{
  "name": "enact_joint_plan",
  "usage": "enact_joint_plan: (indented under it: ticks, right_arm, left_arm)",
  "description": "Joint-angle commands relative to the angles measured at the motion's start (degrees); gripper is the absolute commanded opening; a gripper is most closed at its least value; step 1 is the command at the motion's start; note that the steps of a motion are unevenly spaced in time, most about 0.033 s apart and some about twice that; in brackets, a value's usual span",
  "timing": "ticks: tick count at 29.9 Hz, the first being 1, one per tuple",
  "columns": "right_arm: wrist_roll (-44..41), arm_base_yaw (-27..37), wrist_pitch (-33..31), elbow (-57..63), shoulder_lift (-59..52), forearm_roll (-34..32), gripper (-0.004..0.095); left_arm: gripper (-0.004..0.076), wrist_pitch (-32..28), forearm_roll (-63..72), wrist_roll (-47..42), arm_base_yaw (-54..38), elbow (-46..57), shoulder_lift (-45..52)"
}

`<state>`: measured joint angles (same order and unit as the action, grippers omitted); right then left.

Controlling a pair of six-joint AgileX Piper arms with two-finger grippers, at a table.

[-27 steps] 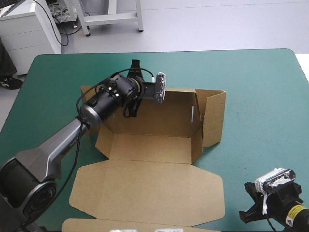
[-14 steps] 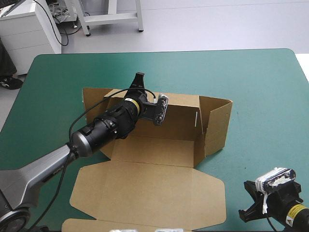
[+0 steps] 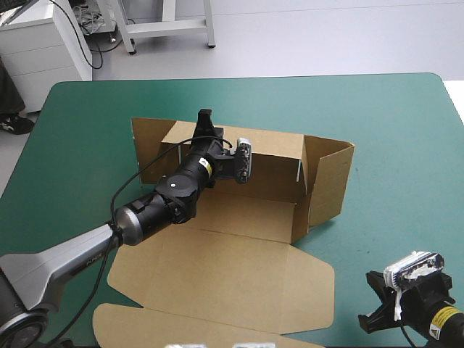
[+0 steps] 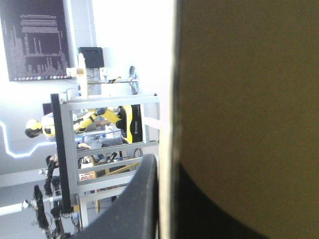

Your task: Fold the box

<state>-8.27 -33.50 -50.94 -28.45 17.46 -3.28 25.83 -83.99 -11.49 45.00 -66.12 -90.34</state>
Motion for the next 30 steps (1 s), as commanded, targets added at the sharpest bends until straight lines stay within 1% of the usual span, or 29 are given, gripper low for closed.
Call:
enact_joint_plan:
  ticks: [1,3,7,10,15,17,18,20,25,27,30]
  right_arm:
    - [0.5,0.3,3.6,-1.4,0.5,-0.4,-0.0015]
    - [0.5,0.3,3.6,-1.4,0.5,-0.4,-0.0015]
    - [0.5,0.3,3.6,-1.4,0.5,-0.6,-0.0015]
    - [0.5,0.3,3.9,-1.4,0.5,-1.1,-0.0015]
    - [-0.8,0.3,4.0,-1.4,0.5,-2.3,-0.0013]
    - [-0.7,0.3,3.9,-1.4,0.5,-2.3,0.0016]
    - [-0.7,0.3,3.7,-1.4,0.5,-2.3,0.0043]
    - [-0.7,0.3,3.5,-1.4,0.5,-2.3,0.0148]
    - [-0.4,0.3,3.4,-1.4,0.5,-2.8,0.0496]
    - [-0.4,0.3,3.5,-1.4,0.5,-2.9,0.0536]
    - [-2.5,0.3,3.8,-1.4,0.7,-3.6,0.0539]
  left_arm:
    - [-0.0008,4.1,-9.8,-10.2,0.3,-1.6,1.6]
    - [-0.0008,5.5,-9.1,-10.2,0.3,-1.6,1.4]
    - [-0.0008,7.2,-1.9,-10.0,0.3,-1.6,1.4]
    - [-0.0008,8.4,0.6,-7.8,0.3,-0.8,1.4]
    - [-0.0008,7.5,0.6,-3.1,0.3,1.7,1.4]
    - [-0.0008,7.5,1.4,-3.0,0.3,2.1,1.4]
    - [-0.0008,7.5,1.4,-3.0,0.3,2.1,1.4]
    - [-0.0008,7.5,1.4,-3.0,0.3,2.1,1.5]
    - [-0.0008,9.7,1.9,-2.0,0.5,2.1,1.8]
    - [-0.0008,10.3,4.2,0.1,1.1,2.1,2.1]
    - [-0.0008,11.2,11.6,6.9,2.8,2.1,2.8]
